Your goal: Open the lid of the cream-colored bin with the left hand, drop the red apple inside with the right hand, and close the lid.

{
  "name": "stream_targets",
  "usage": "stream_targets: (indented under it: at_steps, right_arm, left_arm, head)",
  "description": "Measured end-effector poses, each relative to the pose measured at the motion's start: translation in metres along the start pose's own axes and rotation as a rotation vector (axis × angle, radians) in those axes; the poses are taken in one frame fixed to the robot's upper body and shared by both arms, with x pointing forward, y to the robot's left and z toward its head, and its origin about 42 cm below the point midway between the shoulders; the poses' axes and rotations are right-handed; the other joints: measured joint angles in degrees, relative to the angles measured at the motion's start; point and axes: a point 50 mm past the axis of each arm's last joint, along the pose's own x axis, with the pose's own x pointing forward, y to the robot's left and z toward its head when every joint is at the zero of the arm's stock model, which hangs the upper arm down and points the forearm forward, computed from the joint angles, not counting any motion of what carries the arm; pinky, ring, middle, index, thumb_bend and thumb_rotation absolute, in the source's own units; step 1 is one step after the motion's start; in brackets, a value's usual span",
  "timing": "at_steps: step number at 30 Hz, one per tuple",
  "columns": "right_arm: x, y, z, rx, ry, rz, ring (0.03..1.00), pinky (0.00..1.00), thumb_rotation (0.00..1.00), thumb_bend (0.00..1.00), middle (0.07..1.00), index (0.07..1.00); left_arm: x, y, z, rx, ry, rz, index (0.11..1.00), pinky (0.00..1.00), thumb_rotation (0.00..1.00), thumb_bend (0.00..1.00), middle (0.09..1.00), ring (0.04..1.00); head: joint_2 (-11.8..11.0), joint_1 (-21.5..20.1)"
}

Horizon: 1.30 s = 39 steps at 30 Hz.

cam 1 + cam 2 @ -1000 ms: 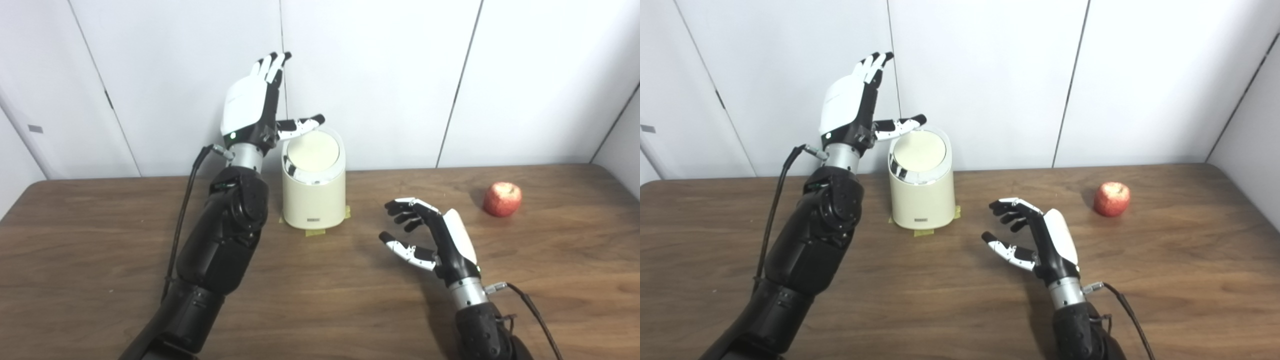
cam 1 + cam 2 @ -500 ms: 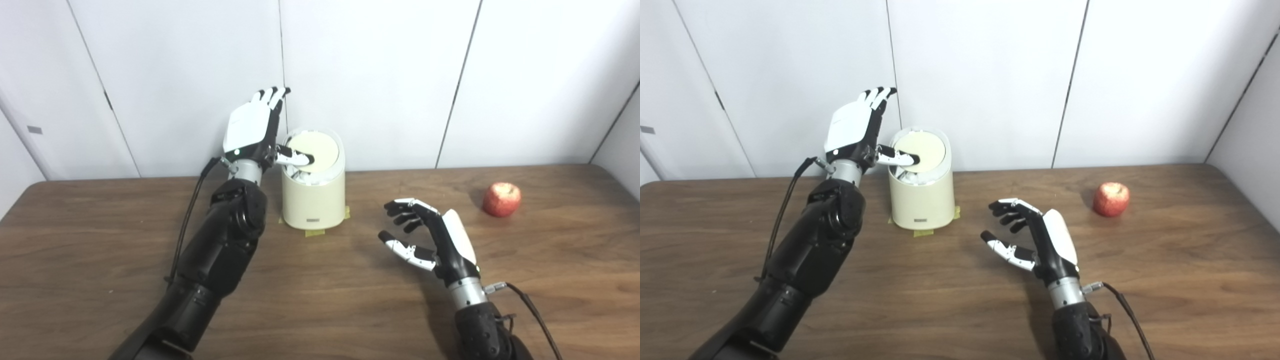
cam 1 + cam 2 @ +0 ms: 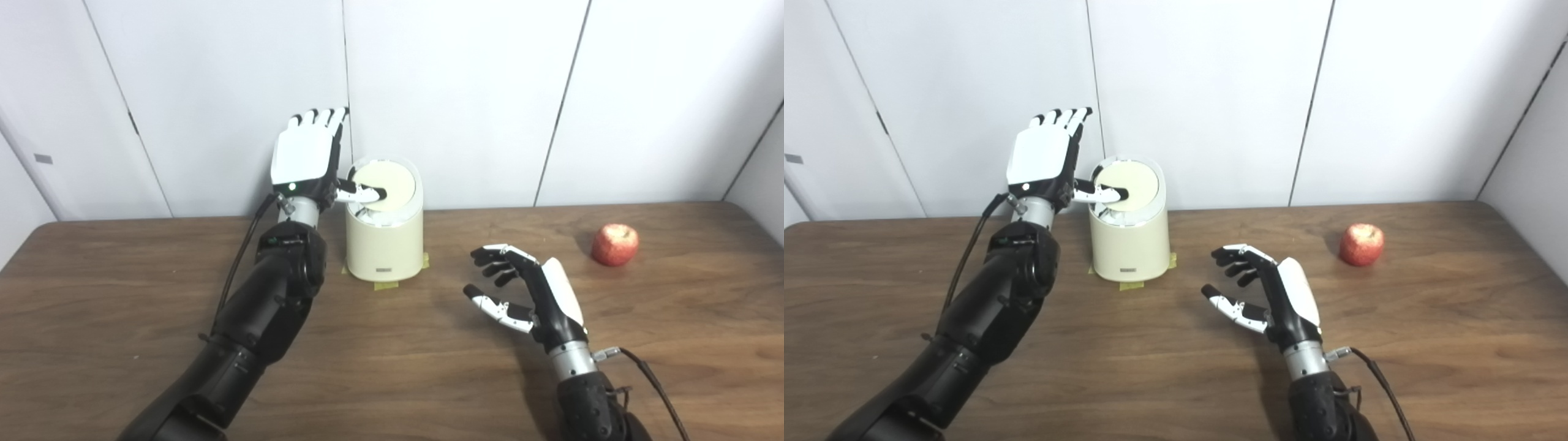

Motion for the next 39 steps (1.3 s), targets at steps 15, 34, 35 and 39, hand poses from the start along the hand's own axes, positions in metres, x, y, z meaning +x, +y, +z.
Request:
stream_targets:
  at_steps: [15, 34, 35, 39]
  right_arm:
    - [-0.001, 0.002, 0.001, 0.000, 0.004, 0.006, 0.588, 0.48, 0.35, 0.29, 0.642, 0.652]
    - [0.000, 0.003, 0.002, 0.006, -0.005, 0.003, 0.597, 0.49, 0.32, 0.29, 0.648, 0.657]
    - [0.000, 0.003, 0.002, 0.006, -0.004, 0.003, 0.599, 0.49, 0.31, 0.28, 0.650, 0.658]
    - [0.001, 0.003, 0.002, 0.005, -0.003, 0.005, 0.602, 0.49, 0.30, 0.28, 0.653, 0.665]
  left_arm:
    - [-0.002, 0.004, 0.008, 0.316, -0.175, 0.085, 0.970, 1.00, 0.17, 1.00, 0.978, 1.000]
    - [-0.009, 0.025, -0.009, -0.277, 0.130, 0.087, 1.000, 1.00, 1.00, 0.66, 1.000, 1.000]
    - [-0.009, 0.031, -0.009, -0.311, 0.134, 0.109, 1.000, 1.00, 1.00, 0.65, 1.000, 1.000]
    - [-0.012, 0.064, -0.007, -0.454, 0.110, 0.215, 1.000, 1.00, 1.00, 0.61, 1.000, 1.000]
  head:
    - [-0.09, 0.00]
    - [-0.26, 0.09]
    - [-0.26, 0.09]
    - [-0.26, 0.26]
